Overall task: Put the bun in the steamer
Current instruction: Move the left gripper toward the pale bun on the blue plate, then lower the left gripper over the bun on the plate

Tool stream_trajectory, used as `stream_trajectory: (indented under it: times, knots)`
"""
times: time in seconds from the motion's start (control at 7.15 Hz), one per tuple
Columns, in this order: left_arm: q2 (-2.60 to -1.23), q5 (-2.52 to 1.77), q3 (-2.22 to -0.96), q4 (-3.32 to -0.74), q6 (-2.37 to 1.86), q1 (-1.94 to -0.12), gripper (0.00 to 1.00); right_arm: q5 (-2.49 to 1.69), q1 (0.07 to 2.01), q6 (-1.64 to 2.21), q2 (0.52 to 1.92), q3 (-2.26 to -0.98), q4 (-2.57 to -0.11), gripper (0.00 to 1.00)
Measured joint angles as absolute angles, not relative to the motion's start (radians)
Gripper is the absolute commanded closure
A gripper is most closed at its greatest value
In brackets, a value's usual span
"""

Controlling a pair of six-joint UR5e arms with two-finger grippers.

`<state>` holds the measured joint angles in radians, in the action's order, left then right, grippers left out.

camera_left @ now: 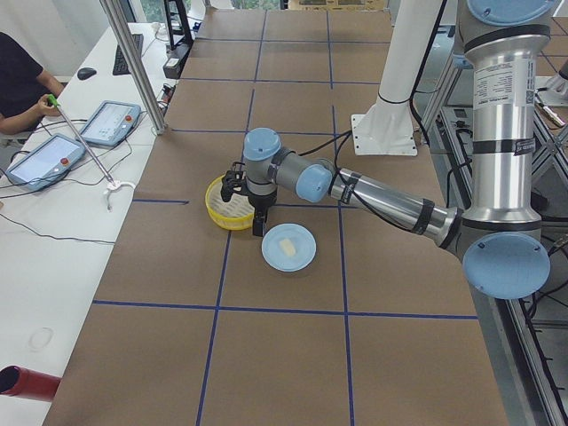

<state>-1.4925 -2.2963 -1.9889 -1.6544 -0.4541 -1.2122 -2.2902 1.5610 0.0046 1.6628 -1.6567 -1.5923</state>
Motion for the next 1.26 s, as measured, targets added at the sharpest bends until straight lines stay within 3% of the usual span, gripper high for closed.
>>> stream_trajectory:
  times: [0.42,0.7,1.26]
  knots:
    - [-1.48,-2.278,-2.026,-1.668,-0.627,-1.072,0.0,-2.29,1.561,0.005,1.663,-1.657,-1.592,0.0]
    - [-1.417,-2.227,-2.011,-1.809,-0.734,-0.991,0.0,-2.29,1.56,0.005,1.663,-1.657,-1.592,0.0]
    - [-1.392,-2.175,-1.858,-2.043,-0.805,-0.917,0.0,-2.29,1.561,0.005,1.663,-1.657,-1.592,0.0]
